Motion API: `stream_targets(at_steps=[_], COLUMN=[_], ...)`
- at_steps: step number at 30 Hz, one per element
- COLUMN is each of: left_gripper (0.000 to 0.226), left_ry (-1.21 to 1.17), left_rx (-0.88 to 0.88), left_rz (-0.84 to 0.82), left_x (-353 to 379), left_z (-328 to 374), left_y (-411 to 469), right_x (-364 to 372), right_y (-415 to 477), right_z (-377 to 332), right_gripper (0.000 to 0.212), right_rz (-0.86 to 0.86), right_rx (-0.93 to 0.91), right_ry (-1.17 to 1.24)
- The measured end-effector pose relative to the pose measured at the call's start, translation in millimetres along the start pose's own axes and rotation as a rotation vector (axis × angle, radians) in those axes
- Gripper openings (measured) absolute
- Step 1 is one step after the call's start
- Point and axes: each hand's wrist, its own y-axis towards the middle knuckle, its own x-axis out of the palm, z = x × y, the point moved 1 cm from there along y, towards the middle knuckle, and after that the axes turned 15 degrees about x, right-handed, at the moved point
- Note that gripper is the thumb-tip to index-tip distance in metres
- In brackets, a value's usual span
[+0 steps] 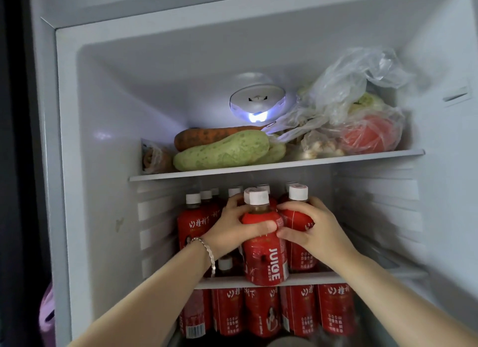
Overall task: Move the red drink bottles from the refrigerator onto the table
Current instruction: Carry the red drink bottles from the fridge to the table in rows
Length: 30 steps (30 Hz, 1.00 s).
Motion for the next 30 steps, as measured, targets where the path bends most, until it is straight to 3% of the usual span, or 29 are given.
stream_targets(at_steps=[4,8,12,16,20,23,26,27,30], left_gripper=[0.063,0.046,0.053,0.046,0.02,0.032,0.016,0.019,0.056], left_ry=[-0.094,-0.072,0.027,-0.123,-0.382,-0.554,-0.582,-0.585,-0.546], left_rx=[-0.084,-0.181,-0.232,-0.369,-0.352,-0.308,-0.266,-0.254,-0.17], left_rz=[-0.029,-0.099,-0.121,-0.189,0.032,0.274,0.411,0.466,0.605], left_x=[0,-9,-19,-22,-14,-12,-9,-7,1], left_z=[6,12,6,-1,-9,-14,-7,-2,16], left_y=[17,33,40,34,32,23,4,-3,-26], right_x=[1,3,7,8,9,9,11,13,16], right_y=[1,3,4,8,11,9,-2,-8,-26], right_z=[-3,-3,-5,-5,-4,-3,-6,-8,-11], right_gripper=[0.05,0.039,0.038,0.041,0.034,0.028,0.03,0.033,0.043], right_rz=[-0.025,-0.032,-0.039,-0.05,-0.05,0.017,0.163,0.224,0.375], right_rx=[-0.002,-0.005,0.005,0.028,0.042,0.036,0.023,0.005,-0.068], right_ry=[-0.041,-0.063,-0.081,-0.113,-0.14,-0.183,-0.232,-0.265,-0.284])
